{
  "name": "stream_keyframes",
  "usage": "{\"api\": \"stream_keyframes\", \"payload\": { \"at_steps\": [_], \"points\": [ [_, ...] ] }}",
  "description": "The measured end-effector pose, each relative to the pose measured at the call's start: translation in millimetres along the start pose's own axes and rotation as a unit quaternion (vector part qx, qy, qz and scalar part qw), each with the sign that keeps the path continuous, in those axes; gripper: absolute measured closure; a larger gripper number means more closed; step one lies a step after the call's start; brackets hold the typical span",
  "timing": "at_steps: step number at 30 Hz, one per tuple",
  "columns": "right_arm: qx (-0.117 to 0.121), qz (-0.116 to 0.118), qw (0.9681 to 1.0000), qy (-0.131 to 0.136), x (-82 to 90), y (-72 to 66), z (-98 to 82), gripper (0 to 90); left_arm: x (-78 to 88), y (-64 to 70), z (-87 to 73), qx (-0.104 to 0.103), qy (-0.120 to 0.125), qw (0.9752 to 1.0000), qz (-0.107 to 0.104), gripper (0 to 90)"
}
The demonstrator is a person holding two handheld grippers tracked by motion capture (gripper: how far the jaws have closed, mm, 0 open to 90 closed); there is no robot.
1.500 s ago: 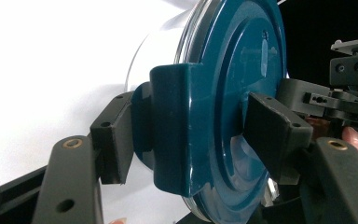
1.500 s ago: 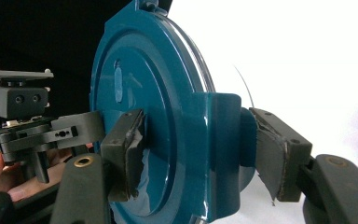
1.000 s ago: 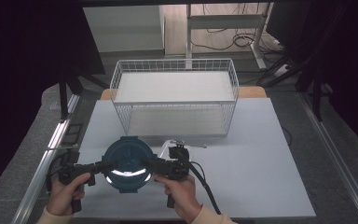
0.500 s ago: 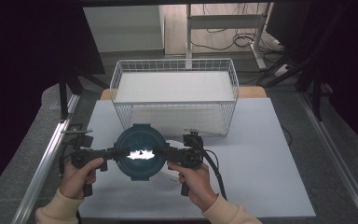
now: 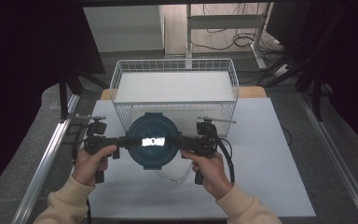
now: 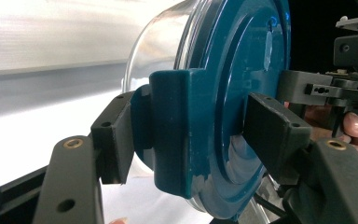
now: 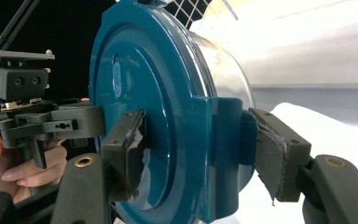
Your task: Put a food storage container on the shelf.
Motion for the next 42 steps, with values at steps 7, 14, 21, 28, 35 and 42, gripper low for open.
{"api": "stream_keyframes", "payload": {
  "at_steps": [7, 14, 21, 28, 35, 42],
  "points": [
    [0.007, 0.001, 1.0000, -0.006, 8.1, 3.0, 14.0, 39.2, -5.1, 8.6, 13.7, -0.006, -0.003, 1.0000, 0.000, 37.0],
    [0.018, -0.002, 0.9997, -0.016, 15.1, 5.4, 29.6, 39.2, -12.3, 14.0, 24.8, -0.005, -0.009, 0.9999, -0.006, 37.0],
    [0.024, -0.003, 0.9996, -0.013, 22.5, 4.6, 39.7, 39.5, -14.8, 20.7, 35.4, -0.009, -0.010, 0.9999, -0.009, 37.0],
    [0.027, -0.006, 0.9996, -0.011, 29.7, 3.8, 47.6, 39.6, -16.4, 27.5, 44.9, -0.014, -0.012, 0.9998, -0.010, 37.0],
    [0.032, -0.003, 0.9994, -0.012, 34.2, 2.3, 58.4, 39.6, -14.8, 35.9, 55.7, -0.017, -0.007, 0.9998, -0.007, 37.0],
    [0.042, -0.001, 0.9991, -0.009, 39.7, -4.8, 69.9, 39.6, -10.3, 44.0, 67.1, -0.024, -0.004, 0.9997, -0.007, 36.8]
  ]
}}
Point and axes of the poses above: each handheld gripper's, and its own axes: x roughly backward along the jaws, z roughly out of its top, y roughly to its right, the point moved 1 cm from there along -x, roughly forward along the jaws, and after that the axes turned 7 degrees about z, right-handed, at the moved point
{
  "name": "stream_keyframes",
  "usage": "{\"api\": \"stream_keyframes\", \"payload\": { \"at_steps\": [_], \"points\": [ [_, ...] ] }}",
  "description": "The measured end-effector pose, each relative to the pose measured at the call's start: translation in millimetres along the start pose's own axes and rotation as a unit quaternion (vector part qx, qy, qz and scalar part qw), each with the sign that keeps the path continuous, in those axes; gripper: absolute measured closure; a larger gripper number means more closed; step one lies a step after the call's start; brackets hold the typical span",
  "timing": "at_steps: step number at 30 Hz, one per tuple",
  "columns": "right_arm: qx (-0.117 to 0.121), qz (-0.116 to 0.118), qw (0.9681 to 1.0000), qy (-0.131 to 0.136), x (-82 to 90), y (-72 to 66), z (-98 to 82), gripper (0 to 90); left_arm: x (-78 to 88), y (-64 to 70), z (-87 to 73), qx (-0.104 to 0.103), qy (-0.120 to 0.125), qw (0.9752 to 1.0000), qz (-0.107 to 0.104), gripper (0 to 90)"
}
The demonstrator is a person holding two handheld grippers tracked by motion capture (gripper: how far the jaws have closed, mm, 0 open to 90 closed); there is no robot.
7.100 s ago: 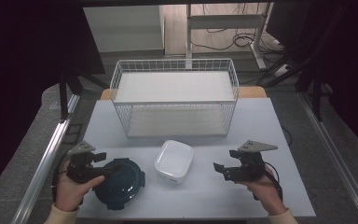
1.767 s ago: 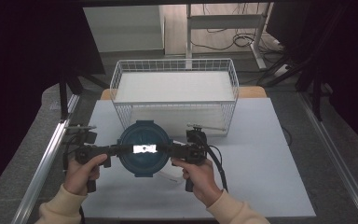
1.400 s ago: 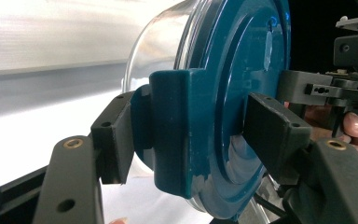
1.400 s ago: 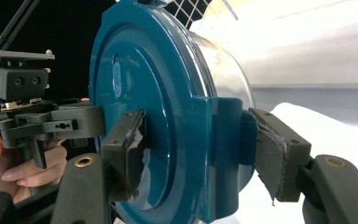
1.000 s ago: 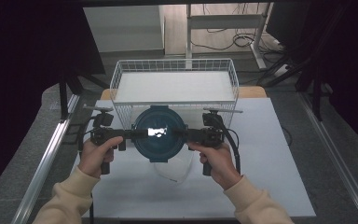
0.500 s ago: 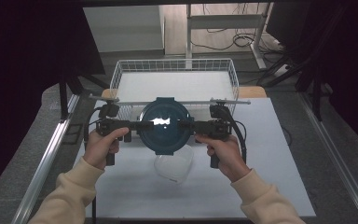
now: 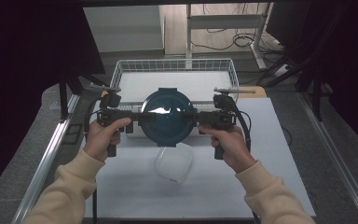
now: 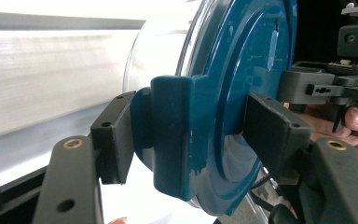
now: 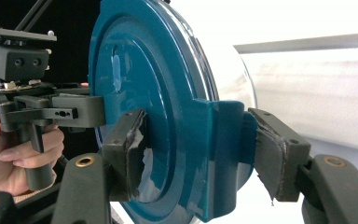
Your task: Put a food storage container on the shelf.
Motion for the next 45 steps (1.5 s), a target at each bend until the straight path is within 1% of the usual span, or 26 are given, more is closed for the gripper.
{"api": "stream_keyframes", "payload": {
  "at_steps": [3, 4, 6, 12, 15, 18, 20, 24, 28, 30, 35, 37, 39, 45],
  "points": [
    [0.003, -0.003, 1.0000, 0.000, 3.4, -2.9, 6.8, 39.6, 0.6, 3.6, 6.0, -0.002, 0.001, 1.0000, -0.002, 36.7],
    [0.006, -0.003, 1.0000, -0.003, 6.3, -3.9, 11.8, 39.6, 0.8, 5.2, 8.2, -0.003, 0.002, 1.0000, -0.002, 36.7],
    [0.006, -0.002, 1.0000, -0.001, 7.0, -4.1, 13.6, 39.6, 0.5, 7.7, 12.3, -0.005, 0.003, 1.0000, -0.002, 36.7],
    [0.009, 0.002, 1.0000, 0.001, 13.7, -0.2, 27.9, 39.7, -2.4, 15.7, 27.7, -0.012, 0.004, 0.9999, 0.001, 36.9],
    [0.015, 0.004, 0.9999, 0.002, 16.6, 0.9, 35.1, 39.9, -3.3, 17.5, 35.4, -0.012, 0.004, 0.9999, 0.000, 37.0],
    [0.014, 0.004, 0.9999, 0.005, 17.1, 2.3, 42.8, 39.9, -4.6, 18.4, 44.0, -0.014, 0.001, 0.9999, 0.002, 36.9],
    [0.012, 0.007, 0.9999, 0.007, 16.5, 4.1, 46.3, 39.9, -4.9, 19.1, 48.3, -0.018, 0.000, 0.9998, 0.006, 36.9],
    [0.010, 0.011, 0.9999, 0.008, 15.1, 7.7, 54.1, 39.9, -6.6, 18.5, 58.7, -0.017, -0.004, 0.9998, 0.008, 36.9],
    [0.013, 0.011, 0.9998, 0.008, 14.6, 8.2, 61.6, 40.1, -6.7, 18.0, 65.3, -0.018, -0.005, 0.9998, 0.007, 36.8],
    [0.010, 0.010, 0.9999, 0.006, 14.1, 7.3, 63.6, 40.1, -6.5, 17.8, 67.1, -0.018, -0.006, 0.9998, 0.007, 36.7],
    [0.015, 0.011, 0.9998, 0.003, 14.2, 7.2, 71.4, 40.1, -5.7, 19.2, 74.8, -0.020, -0.002, 0.9998, 0.009, 36.6],
    [0.018, 0.011, 0.9998, 0.003, 15.3, 6.3, 77.8, 40.2, -5.4, 20.0, 78.4, -0.021, -0.001, 0.9997, 0.009, 36.6],
    [0.020, 0.011, 0.9997, 0.004, 15.8, 5.9, 79.8, 40.2, -5.3, 20.8, 82.9, -0.021, 0.001, 0.9998, 0.006, 36.6],
    [0.032, 0.008, 0.9994, 0.000, 17.9, 6.6, 92.7, 40.3, -8.4, 21.1, 92.1, -0.021, 0.002, 0.9998, 0.005, 36.3]
  ]
}}
Point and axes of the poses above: each handheld gripper's, and its own axes: x roughly backward along the jaws, z roughly out of its top, y roughly to its right, the point moved 1 cm from there along -x, roughly forward along the jaws, and after that the axes turned 7 degrees about z, right-handed, at the moved point
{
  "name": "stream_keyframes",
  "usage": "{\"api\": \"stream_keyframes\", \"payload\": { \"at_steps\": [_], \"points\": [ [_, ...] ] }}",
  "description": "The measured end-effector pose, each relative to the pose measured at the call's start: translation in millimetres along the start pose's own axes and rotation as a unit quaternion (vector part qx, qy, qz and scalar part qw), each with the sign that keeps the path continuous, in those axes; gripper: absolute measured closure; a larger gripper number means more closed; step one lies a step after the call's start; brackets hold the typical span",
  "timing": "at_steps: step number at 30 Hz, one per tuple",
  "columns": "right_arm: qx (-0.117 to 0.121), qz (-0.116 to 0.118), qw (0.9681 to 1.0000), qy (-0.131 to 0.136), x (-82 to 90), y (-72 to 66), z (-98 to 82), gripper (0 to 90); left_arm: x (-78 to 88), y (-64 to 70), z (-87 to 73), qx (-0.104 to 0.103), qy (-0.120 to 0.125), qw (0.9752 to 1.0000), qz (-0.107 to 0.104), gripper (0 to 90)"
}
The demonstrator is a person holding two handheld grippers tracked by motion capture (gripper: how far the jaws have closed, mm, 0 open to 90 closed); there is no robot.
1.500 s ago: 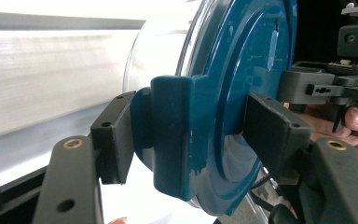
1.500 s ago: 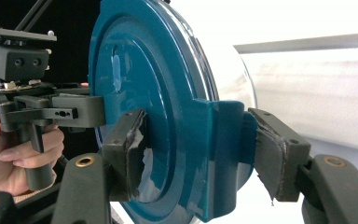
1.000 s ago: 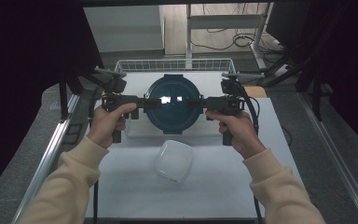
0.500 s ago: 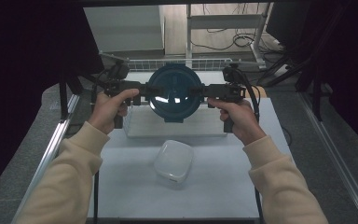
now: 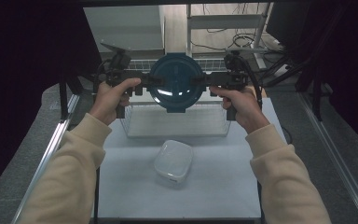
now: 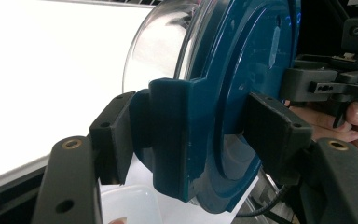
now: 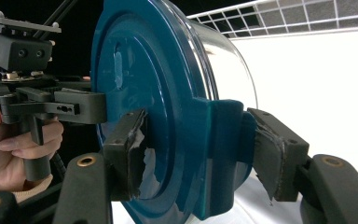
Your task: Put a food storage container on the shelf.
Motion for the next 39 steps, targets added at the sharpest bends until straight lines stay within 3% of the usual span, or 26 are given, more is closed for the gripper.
{"api": "stream_keyframes", "payload": {
  "at_steps": [13, 23, 27, 39],
  "points": [
    [-0.010, -0.006, 0.9999, -0.008, -8.0, 16.2, 18.9, 40.6, -16.4, -13.9, 19.4, 0.008, -0.010, 0.9999, -0.004, 35.4],
    [-0.034, 0.001, 0.9993, -0.017, -22.9, 41.4, 26.7, 40.5, -33.3, -30.9, 25.7, 0.025, -0.022, 0.9994, 0.007, 35.4],
    [-0.045, -0.002, 0.9986, -0.026, -32.8, 51.8, 27.7, 40.3, -42.8, -43.8, 26.4, 0.042, -0.028, 0.9987, 0.005, 35.4],
    [-0.074, 0.000, 0.9970, -0.024, -46.3, 71.0, 36.4, 38.2, -57.8, -64.6, 33.0, 0.090, -0.004, 0.9958, -0.017, 34.7]
  ]
}}
Point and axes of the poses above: each handheld gripper's, and its own axes: x roughly backward along the jaws, z roughly out of its top, y roughly to its right, the point moved 1 cm from there along -x, roughly forward along the jaws, and after that the axes turned 7 degrees about z, right-handed, at the moved point
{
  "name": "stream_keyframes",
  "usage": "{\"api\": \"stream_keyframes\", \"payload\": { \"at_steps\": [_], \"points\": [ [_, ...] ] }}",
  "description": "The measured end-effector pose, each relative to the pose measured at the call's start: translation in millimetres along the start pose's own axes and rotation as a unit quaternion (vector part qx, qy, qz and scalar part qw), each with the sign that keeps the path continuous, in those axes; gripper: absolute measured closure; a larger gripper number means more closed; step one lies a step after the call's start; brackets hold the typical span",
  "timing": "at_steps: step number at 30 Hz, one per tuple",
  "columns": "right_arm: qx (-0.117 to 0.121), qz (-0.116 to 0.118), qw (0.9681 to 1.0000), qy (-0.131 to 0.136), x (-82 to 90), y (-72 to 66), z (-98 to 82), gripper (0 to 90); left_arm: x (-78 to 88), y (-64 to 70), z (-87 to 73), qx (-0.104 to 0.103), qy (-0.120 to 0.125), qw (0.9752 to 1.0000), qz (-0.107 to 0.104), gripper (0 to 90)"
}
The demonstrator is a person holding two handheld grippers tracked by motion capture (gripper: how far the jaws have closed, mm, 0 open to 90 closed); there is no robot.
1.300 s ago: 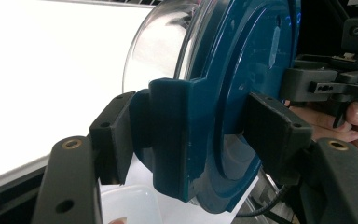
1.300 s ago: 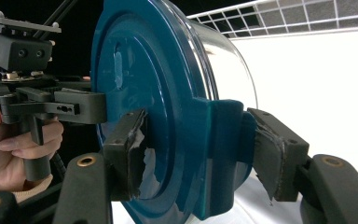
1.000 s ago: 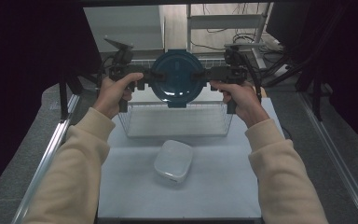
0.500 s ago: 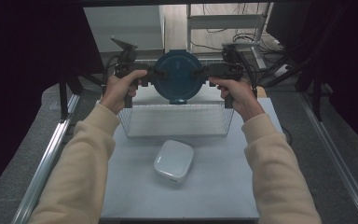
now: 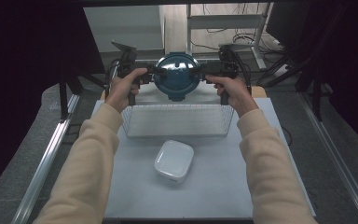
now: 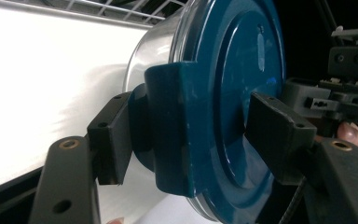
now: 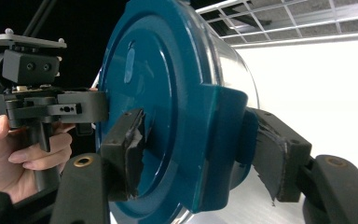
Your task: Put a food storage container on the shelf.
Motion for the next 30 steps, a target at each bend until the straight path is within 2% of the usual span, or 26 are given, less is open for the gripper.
{"api": "stream_keyframes", "payload": {
  "at_steps": [5, 11, 14, 18, 21, 22, 23, 24, 26, 28, 30],
  "points": [
    [-0.026, 0.002, 0.9996, -0.004, -3.6, 6.6, 3.9, 36.5, -5.6, -4.0, 3.3, 0.014, 0.003, 0.9999, -0.001, 33.6],
    [-0.056, 0.013, 0.9984, 0.001, -8.8, 19.8, 6.6, 34.4, -12.5, -13.0, 6.8, 0.034, 0.003, 0.9993, -0.012, 33.0],
    [-0.069, 0.017, 0.9975, 0.003, -10.4, 24.9, 6.6, 33.7, -14.8, -15.5, 6.6, 0.034, 0.009, 0.9992, -0.018, 32.6],
    [-0.067, 0.019, 0.9976, 0.004, -10.3, 25.6, 6.8, 33.2, -15.3, -16.8, 6.7, 0.030, 0.011, 0.9993, -0.022, 32.5],
    [-0.057, 0.005, 0.9983, 0.011, -11.5, 21.8, 5.5, 30.4, -16.0, -17.3, 5.4, 0.022, 0.019, 0.9993, -0.024, 32.1],
    [-0.045, -0.007, 0.9989, 0.012, -12.2, 19.4, 4.9, 27.4, -16.2, -16.8, 4.8, 0.018, 0.022, 0.9993, -0.022, 31.2],
    [-0.036, -0.020, 0.9991, 0.014, -12.7, 16.8, 4.4, 23.9, -15.7, -15.3, 4.2, 0.009, 0.027, 0.9995, -0.011, 29.8],
    [-0.016, -0.039, 0.9990, 0.017, -13.5, 12.3, 3.6, 19.1, -15.4, -14.4, 3.8, 0.003, 0.030, 0.9995, -0.006, 28.2],
    [0.002, -0.055, 0.9984, 0.014, -14.5, 7.0, 2.0, 12.5, -14.5, -12.8, 2.5, -0.001, 0.036, 0.9994, 0.001, 24.1],
    [0.016, -0.074, 0.9970, 0.017, -12.6, 1.2, 0.4, 9.0, -12.1, -12.0, 0.6, -0.005, 0.046, 0.9989, 0.005, 20.9],
    [0.030, -0.084, 0.9959, 0.015, -8.4, -2.5, -1.2, 7.3, -8.0, -10.4, -2.1, -0.016, 0.053, 0.9984, 0.002, 19.9]
  ]
}}
Point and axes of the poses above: each handheld gripper's, and its own axes: x roughly backward along the jaws, z roughly out of its top, y roughly to its right, the point moved 1 cm from there along -x, roughly forward along the jaws, and after that the axes turned 7 degrees about z, right-handed, at the moved point
